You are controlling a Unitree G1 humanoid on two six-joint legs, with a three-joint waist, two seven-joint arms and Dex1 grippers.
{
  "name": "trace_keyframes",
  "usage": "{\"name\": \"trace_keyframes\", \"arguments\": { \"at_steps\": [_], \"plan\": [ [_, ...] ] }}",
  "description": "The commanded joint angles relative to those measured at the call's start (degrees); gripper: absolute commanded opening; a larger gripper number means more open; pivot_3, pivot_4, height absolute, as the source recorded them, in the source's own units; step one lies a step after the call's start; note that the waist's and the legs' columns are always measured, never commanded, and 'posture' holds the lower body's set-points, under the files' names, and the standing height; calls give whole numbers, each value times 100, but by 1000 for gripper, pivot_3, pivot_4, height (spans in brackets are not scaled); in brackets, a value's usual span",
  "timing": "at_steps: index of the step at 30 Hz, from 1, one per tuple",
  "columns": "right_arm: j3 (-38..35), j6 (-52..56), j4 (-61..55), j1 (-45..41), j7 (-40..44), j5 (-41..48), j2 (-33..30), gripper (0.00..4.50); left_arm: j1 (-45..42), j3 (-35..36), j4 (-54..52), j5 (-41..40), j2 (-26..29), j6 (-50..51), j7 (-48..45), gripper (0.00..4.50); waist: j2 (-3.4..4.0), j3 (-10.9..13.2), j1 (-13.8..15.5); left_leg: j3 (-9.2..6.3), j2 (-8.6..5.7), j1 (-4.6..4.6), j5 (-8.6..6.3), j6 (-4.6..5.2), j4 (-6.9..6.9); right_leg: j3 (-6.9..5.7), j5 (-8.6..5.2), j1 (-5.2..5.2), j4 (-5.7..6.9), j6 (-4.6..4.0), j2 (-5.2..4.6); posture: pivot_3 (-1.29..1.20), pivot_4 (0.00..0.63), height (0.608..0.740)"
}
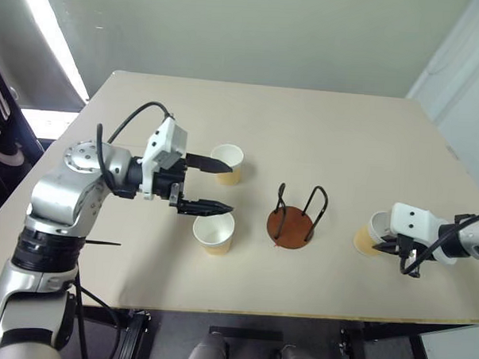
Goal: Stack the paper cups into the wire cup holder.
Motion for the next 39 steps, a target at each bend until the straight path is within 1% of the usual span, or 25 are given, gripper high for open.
{"name": "trace_keyframes", "arguments": {
  "at_steps": [1,5,8,10,14,17,21,25,30,39],
  "plan": [
    [-59,-43,-68,-90,50,-29,-17,27,-5,111,-97,5,69,-96,-6,4500,0,0,-1,0,0,0,0,0,0,0,0,0,0,0,0,0,150,740],
    [-229,6,-92,-280,80,58,-60,27,-13,110,-84,-3,68,-99,-7,4500,0,0,-3,0,0,1,0,0,0,0,0,0,1,0,0,0,150,740],
    [-417,139,-285,-811,157,244,-149,27,-27,114,-57,-9,87,-103,-39,4500,1,0,-12,0,0,0,0,-1,-1,0,0,-1,1,0,0,0,150,740],
    [-441,364,-541,-1487,219,495,-130,27,-55,110,-28,-14,103,-105,-75,4500,2,1,-18,0,0,2,0,-1,-3,1,0,-2,2,0,0,0,150,740],
    [-160,637,-840,-2626,343,686,-45,27,-135,75,40,-16,88,-124,-143,4500,1,0,-38,-2,2,0,1,-1,-8,0,0,-5,0,-1,4,0,150,740],
    [67,810,-987,-3235,426,798,109,27,-184,47,104,13,55,-153,-180,4500,1,0,-24,-6,2,-6,-2,1,-4,-1,0,-5,-7,-1,4,0,150,740],
    [461,1152,-1400,-3851,498,1017,491,27,-224,21,150,32,20,-179,-197,4500,1,1,-29,-7,1,-10,-3,2,-1,-2,-1,-8,-6,-1,3,0,150,740],
    [839,1181,-1512,-4031,595,959,714,27,-255,-3,174,52,-17,-197,-203,4500,2,1,-29,-8,2,-11,-2,2,0,-3,-1,-10,-6,-1,3,0,150,740],
    [1145,921,-1378,-4047,714,656,722,27,-243,12,152,56,-35,-192,-198,4500,2,1,-27,-9,2,-13,-2,2,1,-3,-1,-11,-6,-2,2,0,150,740],
    [1309,467,-1159,-3819,934,222,678,27,-196,40,100,39,-48,-175,-141,4500,2,1,-28,-8,2,-15,-2,2,1,-3,-1,-13,-4,-2,2,0,150,740]
  ]
}}
